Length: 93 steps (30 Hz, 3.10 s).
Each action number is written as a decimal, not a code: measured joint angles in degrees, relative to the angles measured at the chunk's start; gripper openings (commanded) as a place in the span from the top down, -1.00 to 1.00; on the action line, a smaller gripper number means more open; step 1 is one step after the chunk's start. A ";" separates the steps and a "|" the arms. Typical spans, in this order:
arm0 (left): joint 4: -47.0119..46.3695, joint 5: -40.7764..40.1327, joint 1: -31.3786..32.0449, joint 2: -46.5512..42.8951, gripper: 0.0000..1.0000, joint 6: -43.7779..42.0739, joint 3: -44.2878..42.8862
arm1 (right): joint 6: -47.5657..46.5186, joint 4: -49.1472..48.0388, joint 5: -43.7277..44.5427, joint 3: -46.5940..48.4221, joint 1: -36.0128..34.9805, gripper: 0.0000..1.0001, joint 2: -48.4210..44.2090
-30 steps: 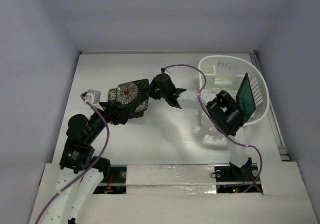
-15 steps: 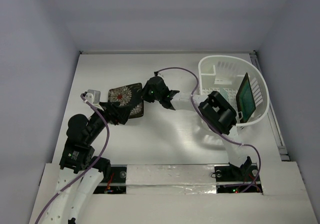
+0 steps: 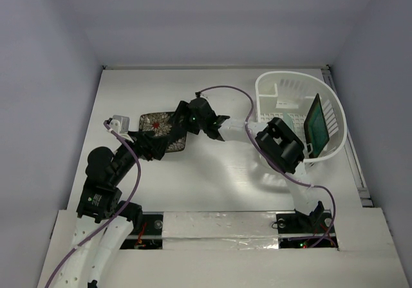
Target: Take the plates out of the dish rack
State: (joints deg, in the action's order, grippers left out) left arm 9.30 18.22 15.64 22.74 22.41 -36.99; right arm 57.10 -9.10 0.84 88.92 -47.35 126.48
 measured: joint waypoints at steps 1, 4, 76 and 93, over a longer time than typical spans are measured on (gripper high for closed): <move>0.00 0.00 0.00 0.00 -0.40 0.00 0.00 | -0.44 0.39 0.17 0.31 0.00 -0.77 0.00; 0.00 0.00 0.00 -0.02 -0.40 0.00 0.00 | -2.01 3.02 1.14 1.81 -0.13 -0.82 0.00; 0.59 -2.21 5.66 -7.37 -0.40 -0.02 0.00 | -35.60 61.18 38.03 -21.42 25.27 0.34 -36.76; 1.73 -5.42 8.22 -9.60 -0.41 -0.02 0.00 | -35.12 72.81 41.57 -12.37 25.29 1.00 -33.86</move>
State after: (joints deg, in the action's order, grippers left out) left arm 11.03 12.80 23.86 13.15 22.39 -36.99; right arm 21.98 63.70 42.41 76.55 -22.06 92.62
